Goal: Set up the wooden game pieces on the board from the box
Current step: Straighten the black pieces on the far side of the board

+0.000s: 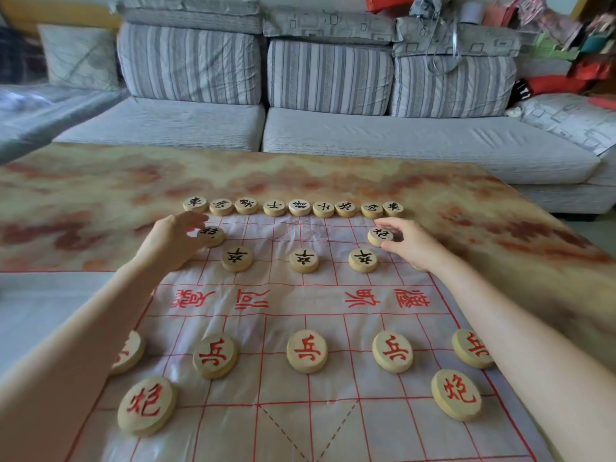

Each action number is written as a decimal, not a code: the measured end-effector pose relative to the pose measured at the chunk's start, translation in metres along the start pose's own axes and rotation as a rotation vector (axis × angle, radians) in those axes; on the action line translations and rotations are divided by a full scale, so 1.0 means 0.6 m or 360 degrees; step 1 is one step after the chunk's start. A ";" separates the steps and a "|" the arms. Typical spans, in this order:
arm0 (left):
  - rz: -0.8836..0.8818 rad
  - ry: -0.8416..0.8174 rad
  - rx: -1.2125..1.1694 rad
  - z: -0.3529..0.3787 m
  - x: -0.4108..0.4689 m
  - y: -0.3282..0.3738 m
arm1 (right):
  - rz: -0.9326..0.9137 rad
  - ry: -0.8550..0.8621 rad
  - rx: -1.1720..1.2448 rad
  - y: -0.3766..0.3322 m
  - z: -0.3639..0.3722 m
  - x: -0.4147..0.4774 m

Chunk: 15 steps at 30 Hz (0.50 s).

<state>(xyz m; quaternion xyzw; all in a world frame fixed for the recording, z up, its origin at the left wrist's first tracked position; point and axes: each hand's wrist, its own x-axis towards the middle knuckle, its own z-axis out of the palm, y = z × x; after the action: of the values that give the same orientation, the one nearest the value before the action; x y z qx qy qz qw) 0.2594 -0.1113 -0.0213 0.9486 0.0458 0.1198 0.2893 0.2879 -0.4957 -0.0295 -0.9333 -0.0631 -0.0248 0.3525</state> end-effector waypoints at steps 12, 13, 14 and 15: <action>0.0038 -0.0007 -0.0049 0.010 0.002 0.010 | 0.0040 0.0334 -0.0336 0.018 0.006 -0.005; 0.0040 -0.0001 -0.0054 0.011 0.002 0.009 | 0.0067 0.0365 -0.0419 0.016 0.006 -0.007; 0.0037 0.0008 -0.0060 0.012 0.002 0.008 | 0.0096 0.0382 -0.0505 0.013 0.007 -0.009; 0.0037 0.0020 -0.0063 0.013 0.002 0.007 | 0.0120 0.0387 -0.0582 0.010 0.007 -0.011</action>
<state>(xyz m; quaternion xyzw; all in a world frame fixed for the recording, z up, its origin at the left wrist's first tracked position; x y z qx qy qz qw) 0.2625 -0.1191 -0.0250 0.9424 0.0342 0.1300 0.3063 0.2824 -0.4982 -0.0374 -0.9735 0.0205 -0.1350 0.1832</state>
